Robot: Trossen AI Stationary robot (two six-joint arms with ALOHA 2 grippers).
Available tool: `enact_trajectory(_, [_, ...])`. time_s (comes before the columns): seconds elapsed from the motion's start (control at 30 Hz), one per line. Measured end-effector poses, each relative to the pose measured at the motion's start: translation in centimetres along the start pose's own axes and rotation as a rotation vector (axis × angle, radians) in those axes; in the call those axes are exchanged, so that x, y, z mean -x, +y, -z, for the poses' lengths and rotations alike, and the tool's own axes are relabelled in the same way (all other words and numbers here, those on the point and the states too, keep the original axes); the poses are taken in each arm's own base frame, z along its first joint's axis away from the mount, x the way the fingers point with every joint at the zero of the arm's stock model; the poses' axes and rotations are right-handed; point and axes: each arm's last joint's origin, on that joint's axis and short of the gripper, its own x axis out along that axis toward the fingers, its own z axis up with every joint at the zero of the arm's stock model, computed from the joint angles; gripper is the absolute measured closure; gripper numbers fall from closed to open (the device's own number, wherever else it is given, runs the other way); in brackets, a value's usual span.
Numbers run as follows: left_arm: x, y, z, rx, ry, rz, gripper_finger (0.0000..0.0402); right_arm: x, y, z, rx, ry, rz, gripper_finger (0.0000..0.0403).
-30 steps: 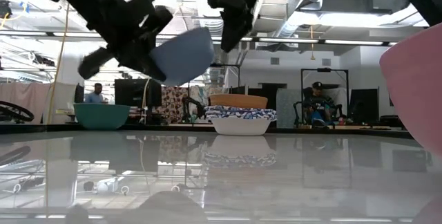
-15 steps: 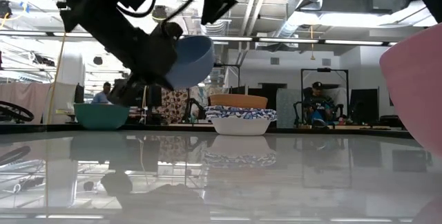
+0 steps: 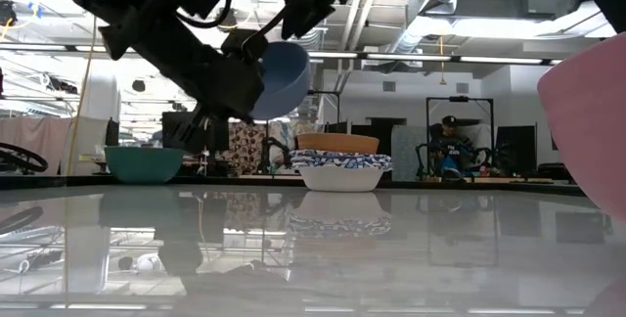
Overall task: Nest bowls inside each other
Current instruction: Stack the blue bowl on top of the brown bowl
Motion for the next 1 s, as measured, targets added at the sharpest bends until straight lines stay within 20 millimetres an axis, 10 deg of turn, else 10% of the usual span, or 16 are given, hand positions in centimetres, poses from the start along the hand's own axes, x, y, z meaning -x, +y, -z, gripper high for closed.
enact_trajectory(0.6, [0.0,1.0,-0.4,-0.042,-0.007,-0.012,0.0401,-1.3,-0.4,1.1,0.008,0.082,-0.01,0.0212])
enact_trajectory(1.0, [0.6,1.0,-0.7,-0.073,-0.036,-0.019,0.04,-1.4,-0.5,1.6,-0.026,0.131,-0.054,0.0387])
